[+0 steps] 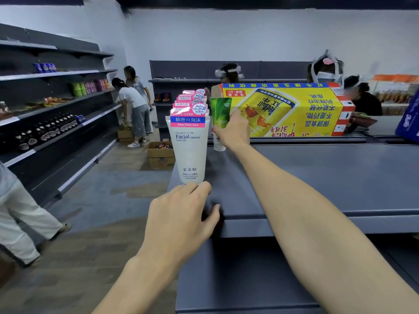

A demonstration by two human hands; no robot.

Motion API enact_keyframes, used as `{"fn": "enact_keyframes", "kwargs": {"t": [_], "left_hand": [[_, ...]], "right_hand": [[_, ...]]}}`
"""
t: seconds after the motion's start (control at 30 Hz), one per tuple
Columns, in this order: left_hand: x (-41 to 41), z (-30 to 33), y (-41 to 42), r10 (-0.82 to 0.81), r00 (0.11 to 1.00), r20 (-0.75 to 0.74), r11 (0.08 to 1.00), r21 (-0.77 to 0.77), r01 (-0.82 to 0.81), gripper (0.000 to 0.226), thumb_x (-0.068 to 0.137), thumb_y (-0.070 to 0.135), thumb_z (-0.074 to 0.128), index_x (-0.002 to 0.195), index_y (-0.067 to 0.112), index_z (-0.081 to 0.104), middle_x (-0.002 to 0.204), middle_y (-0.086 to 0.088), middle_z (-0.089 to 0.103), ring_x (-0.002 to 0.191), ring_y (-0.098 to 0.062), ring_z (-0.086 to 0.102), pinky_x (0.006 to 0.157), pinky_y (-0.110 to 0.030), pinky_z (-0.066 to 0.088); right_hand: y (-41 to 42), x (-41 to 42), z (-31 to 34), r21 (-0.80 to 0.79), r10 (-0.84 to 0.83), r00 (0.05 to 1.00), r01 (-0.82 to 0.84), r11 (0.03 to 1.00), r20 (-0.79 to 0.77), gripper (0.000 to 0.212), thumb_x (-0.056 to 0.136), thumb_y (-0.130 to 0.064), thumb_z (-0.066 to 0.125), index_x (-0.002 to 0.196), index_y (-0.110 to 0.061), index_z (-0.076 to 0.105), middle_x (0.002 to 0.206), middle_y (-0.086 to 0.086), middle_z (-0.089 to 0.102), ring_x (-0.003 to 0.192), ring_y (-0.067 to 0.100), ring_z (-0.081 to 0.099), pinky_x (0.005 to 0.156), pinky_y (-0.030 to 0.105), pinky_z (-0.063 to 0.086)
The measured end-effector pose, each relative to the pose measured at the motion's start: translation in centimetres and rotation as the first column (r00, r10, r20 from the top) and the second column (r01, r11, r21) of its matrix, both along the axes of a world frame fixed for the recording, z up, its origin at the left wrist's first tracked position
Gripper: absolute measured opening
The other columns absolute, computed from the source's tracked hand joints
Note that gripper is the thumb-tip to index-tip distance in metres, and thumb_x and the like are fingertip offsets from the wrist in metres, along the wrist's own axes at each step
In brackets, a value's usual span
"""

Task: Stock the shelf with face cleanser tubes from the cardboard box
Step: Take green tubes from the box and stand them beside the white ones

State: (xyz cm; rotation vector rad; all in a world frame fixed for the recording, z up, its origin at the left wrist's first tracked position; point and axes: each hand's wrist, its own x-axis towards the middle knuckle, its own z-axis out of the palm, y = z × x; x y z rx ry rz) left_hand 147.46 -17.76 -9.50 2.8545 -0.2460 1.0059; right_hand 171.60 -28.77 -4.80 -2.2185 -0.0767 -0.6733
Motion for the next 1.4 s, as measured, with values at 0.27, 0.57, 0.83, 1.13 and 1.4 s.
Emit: {"fn": "enact_keyframes", "kwargs": {"t": [0.27,0.57,0.83,1.13,1.4], "left_hand": [[-0.4,0.2,0.3,0.001,0.999,-0.047,0.999,-0.039,-0.003,0.03,0.085,0.053,0.049,0.089,0.025,0.059,0.078,0.007,0.062,0.073,-0.016,0.062,0.051,-0.034,0.048],[-0.9,0.6,0.1,-0.009,0.997,-0.071,0.999,-0.036,0.006,0.026,0.084,0.052,0.052,0.089,0.027,0.058,0.079,0.009,0.063,0.073,-0.014,0.063,0.051,-0.033,0.048],[-1.6,1.0,0.1,-0.004,0.997,-0.071,0.999,-0.037,0.002,0.027,0.086,0.053,0.051,0.093,0.028,0.058,0.083,0.009,0.064,0.078,-0.014,0.063,0.055,-0.034,0.049],[-1.4,2.3,-1.6,-0.026,0.998,-0.054,0.999,-0.039,0.024,0.028,0.088,0.052,0.05,0.101,0.028,0.057,0.09,0.008,0.064,0.086,-0.015,0.064,0.063,-0.036,0.052],[-1.7,2.8,-4.5,-0.09,0.995,-0.03,0.996,-0.021,0.089,0.029,0.089,0.052,0.046,0.104,0.028,0.053,0.094,0.008,0.061,0.09,-0.015,0.062,0.067,-0.036,0.051]], "right_hand": [[0.2,0.3,-0.1,0.014,0.007,1.0,-0.007,1.0,-0.003,0.054,0.082,-0.033,0.077,0.121,-0.007,0.048,0.115,0.014,0.063,0.104,0.032,0.062,0.08,0.037,0.049],[0.2,0.0,0.5,-0.035,-0.032,0.999,0.032,0.999,-0.01,0.065,0.084,-0.035,0.075,0.131,-0.006,0.042,0.12,0.015,0.061,0.11,0.033,0.061,0.086,0.038,0.05],[0.0,-0.1,0.6,-0.069,-0.029,0.997,0.024,0.997,-0.075,0.069,0.083,-0.035,0.075,0.135,-0.007,0.038,0.125,0.017,0.057,0.115,0.035,0.057,0.084,0.038,0.047],[-3.9,-1.7,4.1,-0.219,-0.038,0.985,0.0,0.976,-0.168,0.089,0.077,-0.044,0.08,0.139,-0.001,0.032,0.131,0.019,0.055,0.12,0.036,0.056,0.076,0.035,0.042],[-8.4,-5.4,5.6,-0.265,0.004,0.992,-0.038,0.964,-0.128,0.059,0.079,-0.04,0.075,0.119,-0.007,0.048,0.112,0.011,0.062,0.09,0.026,0.055,0.066,0.034,0.041]]}}
